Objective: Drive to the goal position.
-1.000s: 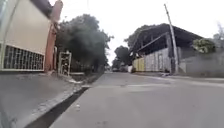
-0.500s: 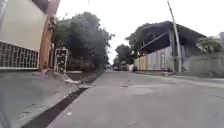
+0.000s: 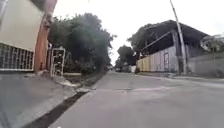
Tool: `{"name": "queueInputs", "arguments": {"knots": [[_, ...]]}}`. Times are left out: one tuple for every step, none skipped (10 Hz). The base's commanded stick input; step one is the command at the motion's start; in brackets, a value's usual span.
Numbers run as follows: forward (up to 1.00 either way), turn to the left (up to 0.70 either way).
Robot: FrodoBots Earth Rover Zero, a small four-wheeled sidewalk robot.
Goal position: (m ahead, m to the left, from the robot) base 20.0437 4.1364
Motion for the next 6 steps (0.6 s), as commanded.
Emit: {"name": "queueInputs", "arguments": {"knots": [[0.7,-0.03],[0.7,-0.03],[0.7,-0.03],[0.7,-0.03],[0.7,-0.03],[0.7,-0.03]]}}
